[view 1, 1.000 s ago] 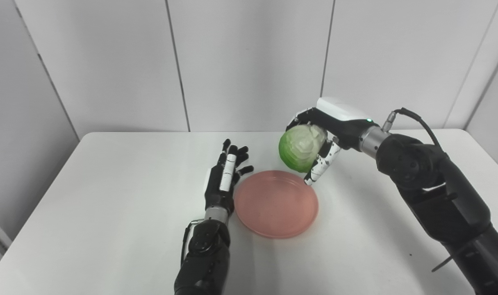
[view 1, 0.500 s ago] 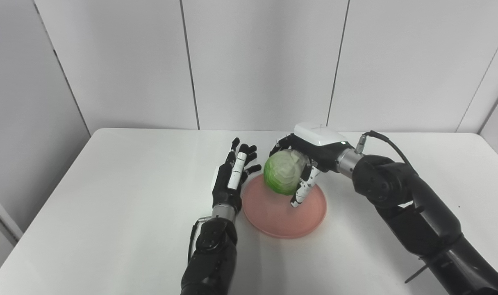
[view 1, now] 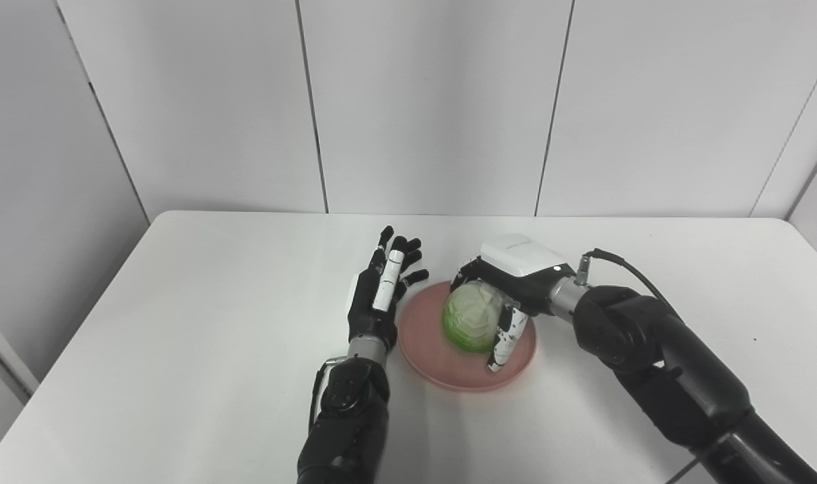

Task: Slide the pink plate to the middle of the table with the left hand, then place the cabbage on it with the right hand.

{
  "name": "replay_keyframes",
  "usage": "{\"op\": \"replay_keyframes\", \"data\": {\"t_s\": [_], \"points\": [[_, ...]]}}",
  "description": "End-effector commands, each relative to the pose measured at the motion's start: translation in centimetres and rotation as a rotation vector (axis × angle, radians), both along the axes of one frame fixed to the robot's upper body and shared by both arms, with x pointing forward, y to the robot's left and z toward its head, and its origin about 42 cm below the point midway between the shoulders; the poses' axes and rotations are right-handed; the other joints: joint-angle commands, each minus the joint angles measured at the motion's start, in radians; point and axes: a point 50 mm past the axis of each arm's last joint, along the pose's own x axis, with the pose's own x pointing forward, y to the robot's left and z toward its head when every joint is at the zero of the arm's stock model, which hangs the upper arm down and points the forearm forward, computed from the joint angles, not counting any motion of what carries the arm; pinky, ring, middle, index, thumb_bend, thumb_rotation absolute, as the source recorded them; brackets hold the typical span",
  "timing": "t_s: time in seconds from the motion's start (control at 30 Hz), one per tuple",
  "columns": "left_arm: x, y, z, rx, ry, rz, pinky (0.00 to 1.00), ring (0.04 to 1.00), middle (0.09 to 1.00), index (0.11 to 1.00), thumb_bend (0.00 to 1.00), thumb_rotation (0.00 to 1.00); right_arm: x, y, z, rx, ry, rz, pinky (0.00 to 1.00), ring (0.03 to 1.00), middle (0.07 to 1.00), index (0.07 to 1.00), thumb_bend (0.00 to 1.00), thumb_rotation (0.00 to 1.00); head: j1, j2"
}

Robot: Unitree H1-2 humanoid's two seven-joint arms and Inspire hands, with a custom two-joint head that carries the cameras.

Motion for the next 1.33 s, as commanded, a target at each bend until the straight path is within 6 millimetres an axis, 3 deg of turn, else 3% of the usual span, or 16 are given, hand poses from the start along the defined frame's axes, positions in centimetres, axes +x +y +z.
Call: {"op": "replay_keyframes", "data": {"t_s": [0.0, 0.07, 0.13, 0.23, 0.33, 0.5, 0.63, 0.7, 0.8, 0.87, 0.93, 1.0, 1.07, 1.3], "points": [[-3.8, 0.7, -5.8, -0.004, 0.18, 0.007, 0.69, 0.834, 0.804, 0.947, 0.83, 0.71, 0.3, 0.3, 3.4, 0.029, -0.088, 0.042, 0.54, 0.621, 0.653, 0.614, 0.89, 0.4, 0.001, 0.003], [-3.8, 0.7, -5.8, -0.01, 0.181, 0.004, 0.7, 0.834, 0.803, 0.948, 0.84, 0.7, 0.2, 0.1, 3.5, 0.043, -0.075, 0.037, 0.62, 0.706, 0.725, 0.664, 0.96, 0.53, 0.0, 0.003], [-3.8, 0.7, -5.9, -0.012, 0.185, 0.001, 0.71, 0.834, 0.815, 0.952, 0.85, 0.7, 0.1, -0.1, 3.6, 0.058, -0.062, 0.037, 0.8, 0.793, 0.8, 0.719, 1.0, 0.65, 0.0, 0.003], [-3.8, 0.6, -5.8, -0.004, 0.179, -0.005, 0.71, 0.836, 0.816, 0.957, 0.85, 0.71, 0.0, -0.3, 3.7, 0.07, -0.062, 0.044, 0.94, 0.851, 0.851, 0.764, 1.0, 0.73, -0.003, 0.003], [-3.8, 0.5, -5.8, 0.01, 0.172, -0.009, 0.7, 0.836, 0.818, 0.958, 0.85, 0.72, 0.1, -0.7, 3.9, 0.075, -0.062, 0.047, 0.99, 0.891, 0.885, 0.792, 1.0, 0.78, -0.001, 0.003], [-3.8, 0.4, -5.7, 0.012, 0.169, -0.005, 0.69, 0.832, 0.811, 0.955, 0.84, 0.73, 0.2, -1.3, 3.8, 0.144, -0.057, 0.039, 1.0, 0.92, 0.917, 0.829, 1.0, 0.84, -0.005, 0.003], [-3.7, 0.5, -5.4, 0.021, 0.156, 0.014, 0.71, 0.837, 0.821, 0.953, 0.84, 0.73, -0.2, -1.7, 2.2, 0.326, -0.099, -0.005, 0.96, 0.893, 0.899, 0.838, 1.0, 0.89, -0.001, 0.004], [-3.6, 0.8, -5.1, 0.073, 0.123, 0.036, 0.68, 0.845, 0.843, 0.947, 0.84, 0.74, -0.3, -1.8, 1.1, 0.43, -0.135, -0.041, 0.93, 0.862, 0.874, 0.841, 1.0, 0.95, 0.0, 0.004], [-3.6, 1.1, -4.6, 0.132, 0.08, 0.075, 0.75, 0.872, 0.891, 0.923, 0.9, 0.77, -0.4, -1.9, -0.5, 0.601, -0.144, -0.122, 0.78, 0.822, 0.847, 0.837, 1.0, 1.0, -0.001, 0.006], [-3.5, 1.3, -4.1, 0.154, 0.05, 0.118, 0.8, 0.881, 0.907, 0.915, 0.89, 0.77, -0.6, -1.9, -1.9, 0.787, -0.083, -0.213, 0.75, 0.838, 0.865, 0.845, 1.0, 1.0, -0.004, 0.007], [-3.4, 1.4, -3.5, 0.175, 0.026, 0.153, 0.9, 0.896, 0.928, 0.911, 0.85, 0.79, -0.8, -1.8, -3.5, 1.017, 0.012, -0.281, 0.81, 0.874, 0.884, 0.867, 0.94, 1.0, -0.007, 0.007], [-3.3, 1.4, -2.9, 0.202, 0.005, 0.187, 0.94, 0.907, 0.93, 0.915, 0.8, 0.81, -1.0, -1.4, -5.0, 1.224, 0.111, -0.361, 0.89, 0.895, 0.902, 0.897, 0.87, 1.0, -0.008, 0.009], [-3.1, 1.4, -2.4, 0.218, -0.008, 0.21, 0.96, 0.921, 0.925, 0.916, 0.77, 0.81, -1.3, -0.8, -6.7, 1.369, 0.199, -0.445, 0.93, 0.903, 0.915, 0.935, 0.87, 1.0, -0.008, 0.009], [-2.5, 2.3, -1.6, 0.287, -0.02, 0.212, 0.91, 0.898, 0.903, 0.94, 0.76, 0.86, -2.0, -0.2, -12.4, 1.503, 0.324, -0.664, 0.91, 0.907, 0.944, 0.99, 0.69, 1.0, 0.0, 0.009]]}}
